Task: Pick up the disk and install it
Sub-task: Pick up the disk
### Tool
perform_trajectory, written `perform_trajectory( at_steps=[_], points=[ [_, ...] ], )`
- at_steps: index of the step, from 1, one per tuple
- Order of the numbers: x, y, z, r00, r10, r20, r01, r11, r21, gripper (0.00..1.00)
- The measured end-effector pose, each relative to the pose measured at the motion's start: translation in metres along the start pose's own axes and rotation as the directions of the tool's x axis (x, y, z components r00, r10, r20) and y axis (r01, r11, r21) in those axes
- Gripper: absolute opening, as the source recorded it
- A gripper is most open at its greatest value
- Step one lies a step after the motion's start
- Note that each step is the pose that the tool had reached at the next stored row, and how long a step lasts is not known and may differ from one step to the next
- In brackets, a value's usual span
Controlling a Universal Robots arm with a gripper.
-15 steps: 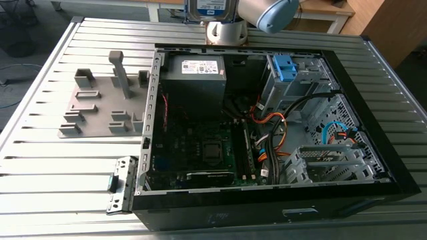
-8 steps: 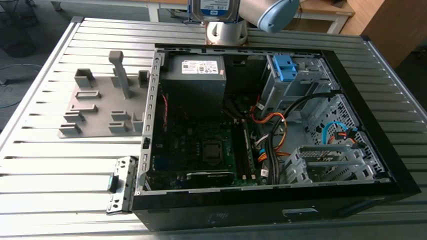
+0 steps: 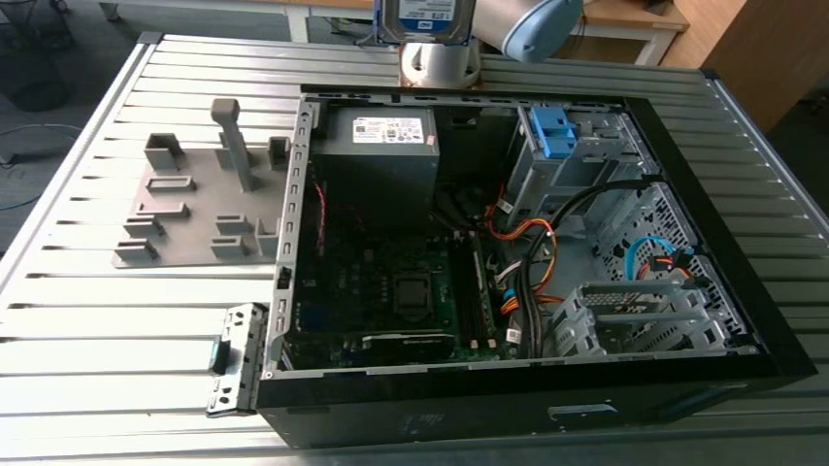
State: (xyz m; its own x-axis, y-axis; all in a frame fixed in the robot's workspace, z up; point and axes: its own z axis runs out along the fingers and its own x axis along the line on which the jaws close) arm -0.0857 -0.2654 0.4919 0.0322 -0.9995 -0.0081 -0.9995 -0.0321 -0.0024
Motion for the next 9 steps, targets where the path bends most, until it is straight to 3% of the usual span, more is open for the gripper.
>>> perform_trajectory(
  at_steps=[9],
  points=[
    [0.0004, -0.0136, 0.0001, 1.0000, 0.000, 0.0000, 0.000, 1.0000, -0.0001, 0.36]
  ],
)
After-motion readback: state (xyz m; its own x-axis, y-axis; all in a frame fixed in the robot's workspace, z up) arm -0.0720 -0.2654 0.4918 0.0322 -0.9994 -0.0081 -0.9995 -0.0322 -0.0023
